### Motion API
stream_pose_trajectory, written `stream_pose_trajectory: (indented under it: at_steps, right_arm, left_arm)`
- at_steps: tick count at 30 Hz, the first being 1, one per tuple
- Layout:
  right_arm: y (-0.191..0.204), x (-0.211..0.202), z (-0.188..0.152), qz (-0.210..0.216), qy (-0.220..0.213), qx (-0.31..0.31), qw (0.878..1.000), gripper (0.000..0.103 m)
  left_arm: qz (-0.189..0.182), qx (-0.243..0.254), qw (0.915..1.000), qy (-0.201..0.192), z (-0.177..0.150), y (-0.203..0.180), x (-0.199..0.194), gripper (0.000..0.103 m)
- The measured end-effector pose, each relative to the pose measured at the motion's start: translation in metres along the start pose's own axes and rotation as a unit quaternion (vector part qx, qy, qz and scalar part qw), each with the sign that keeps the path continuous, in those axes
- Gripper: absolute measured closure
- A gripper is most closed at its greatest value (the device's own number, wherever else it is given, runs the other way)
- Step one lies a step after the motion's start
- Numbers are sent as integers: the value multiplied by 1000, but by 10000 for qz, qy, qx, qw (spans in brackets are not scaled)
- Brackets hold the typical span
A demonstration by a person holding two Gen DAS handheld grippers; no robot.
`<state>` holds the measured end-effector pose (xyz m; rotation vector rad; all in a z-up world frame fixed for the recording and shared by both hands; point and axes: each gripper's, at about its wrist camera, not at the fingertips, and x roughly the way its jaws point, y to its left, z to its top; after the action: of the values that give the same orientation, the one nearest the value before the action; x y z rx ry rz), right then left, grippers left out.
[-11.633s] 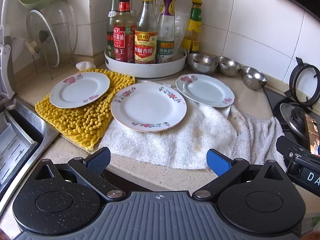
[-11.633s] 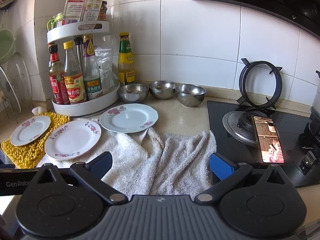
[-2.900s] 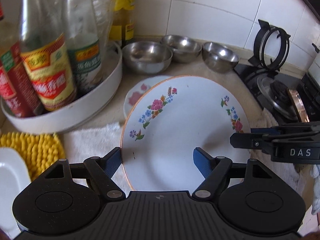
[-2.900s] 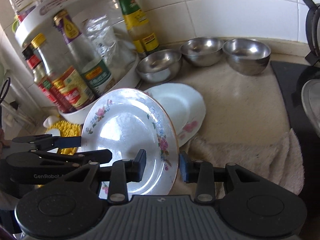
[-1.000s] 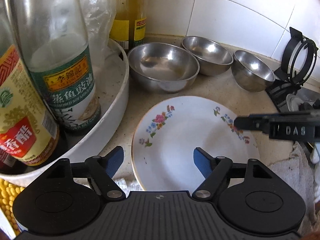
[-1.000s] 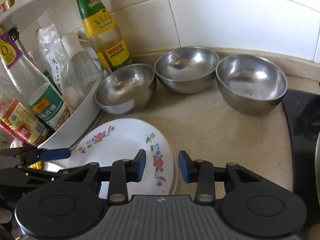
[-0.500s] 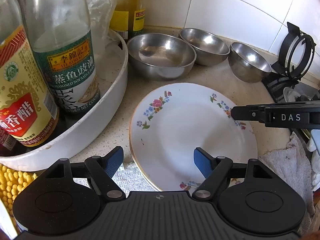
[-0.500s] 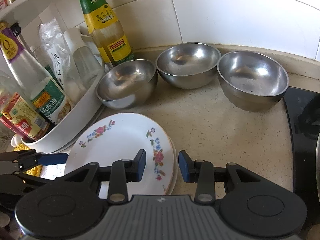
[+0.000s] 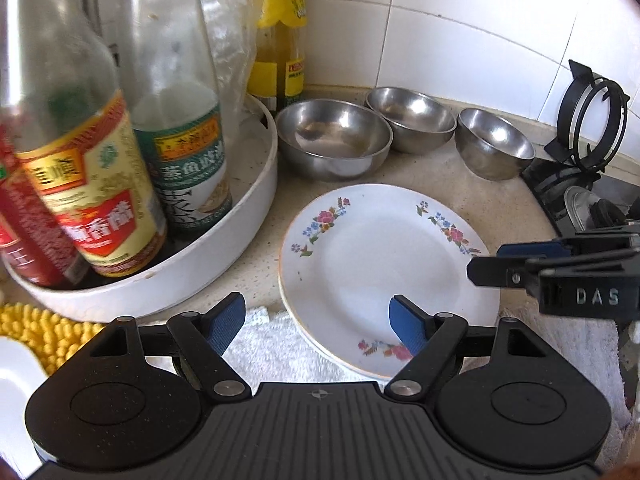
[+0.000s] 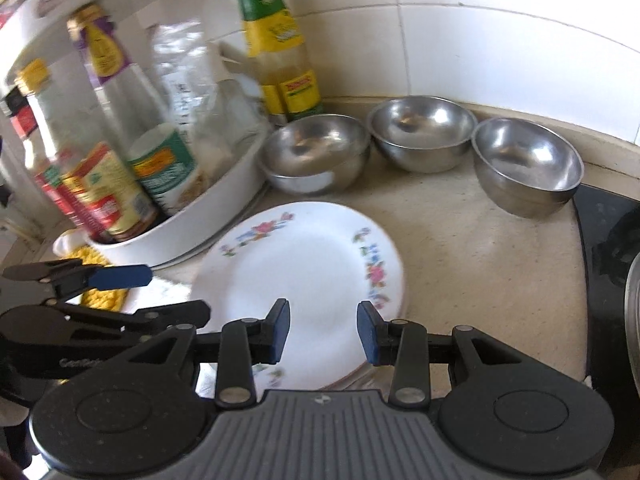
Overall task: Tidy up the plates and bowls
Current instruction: 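Open the right gripper and move it toward the plate on the yellow mat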
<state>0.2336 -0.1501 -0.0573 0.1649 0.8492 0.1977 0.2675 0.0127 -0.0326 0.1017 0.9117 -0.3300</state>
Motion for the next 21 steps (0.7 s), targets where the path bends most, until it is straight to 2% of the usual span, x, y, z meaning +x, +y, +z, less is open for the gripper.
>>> stream_pose_trajectory:
  at_steps: [8,21]
  right_arm:
    - [35,-10,-11,316,-34,-280,9991,46]
    - [110,18,-14,1036,305,-935,9897,45]
  left_arm:
    - [333,-112,9993,-145,-16,5,-31,17]
    - [1090,-571,9924,-1,-57,60,-67,17]
